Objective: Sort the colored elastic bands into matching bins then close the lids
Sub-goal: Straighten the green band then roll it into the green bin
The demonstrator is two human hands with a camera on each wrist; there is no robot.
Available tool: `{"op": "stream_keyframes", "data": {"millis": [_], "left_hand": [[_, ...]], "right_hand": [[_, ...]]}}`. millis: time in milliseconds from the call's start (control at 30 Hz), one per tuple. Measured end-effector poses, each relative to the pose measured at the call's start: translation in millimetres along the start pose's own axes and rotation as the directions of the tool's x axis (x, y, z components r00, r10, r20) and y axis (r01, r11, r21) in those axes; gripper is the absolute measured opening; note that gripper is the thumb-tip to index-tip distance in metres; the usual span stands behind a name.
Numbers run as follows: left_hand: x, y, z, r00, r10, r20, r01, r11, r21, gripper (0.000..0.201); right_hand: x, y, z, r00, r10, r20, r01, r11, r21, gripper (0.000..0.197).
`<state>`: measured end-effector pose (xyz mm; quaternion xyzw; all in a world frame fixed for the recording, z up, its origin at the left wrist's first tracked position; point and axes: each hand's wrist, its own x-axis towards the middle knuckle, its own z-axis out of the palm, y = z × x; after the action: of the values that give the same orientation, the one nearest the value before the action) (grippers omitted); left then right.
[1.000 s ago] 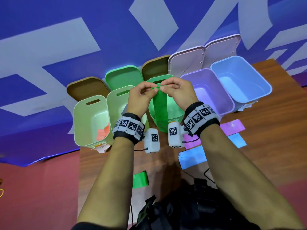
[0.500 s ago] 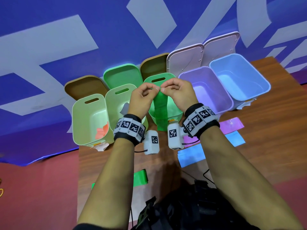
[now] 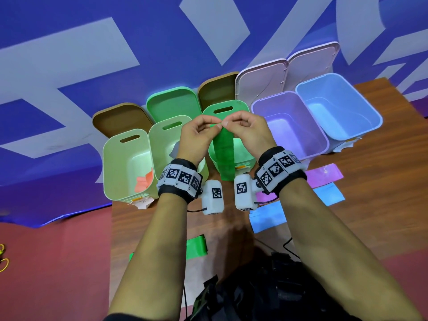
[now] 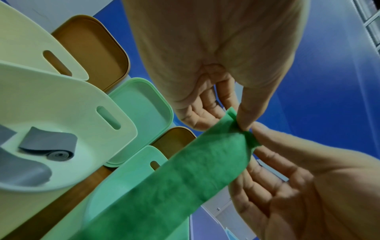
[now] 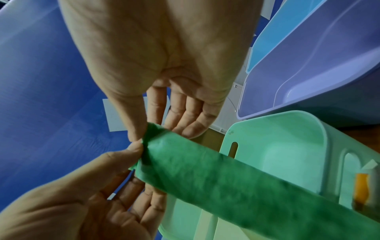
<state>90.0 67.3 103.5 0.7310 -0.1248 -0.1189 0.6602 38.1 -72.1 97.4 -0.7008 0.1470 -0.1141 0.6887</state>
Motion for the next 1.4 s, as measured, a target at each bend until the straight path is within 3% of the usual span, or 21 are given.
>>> {"op": "stream_keyframes", "data": {"millis": [267,333,667,1233,1400], "left_hand": [[-3,-5,-1,0.998,-0.06,0.027,0.06,0.998,0.0,0.004],[-4,-8,-2,0.997,-0.073,0.013,0.073,0.997,0.0,0.013],[-3,-7,-6,0.998,-0.038,-0.055,0.037,0.999,-0.02,0.009],[-2,-1,-3,0.999,0.008,-0.032,-0.008,1.0,-0.006,0.009],[-4,-4,-2,0.999,-0.026,-0.032,0.025,1.0,-0.009,0.009]], "right_hand": [[2,2,2,1.0,-0.016,-0.001,0.016,0.999,-0.051,0.006],[3,2,1,1.0,-0.016,-0.001,0.016,0.998,-0.058,0.005],[2,3,5,1.0,0.005,0.003,-0.005,1.0,-0.027,0.007],[1,5,2,1.0,-0.016,-0.024,0.016,1.0,-0.008,0.007],[1,1,1,0.999,-0.03,-0.038,0.03,1.0,0.009,0.011]]}}
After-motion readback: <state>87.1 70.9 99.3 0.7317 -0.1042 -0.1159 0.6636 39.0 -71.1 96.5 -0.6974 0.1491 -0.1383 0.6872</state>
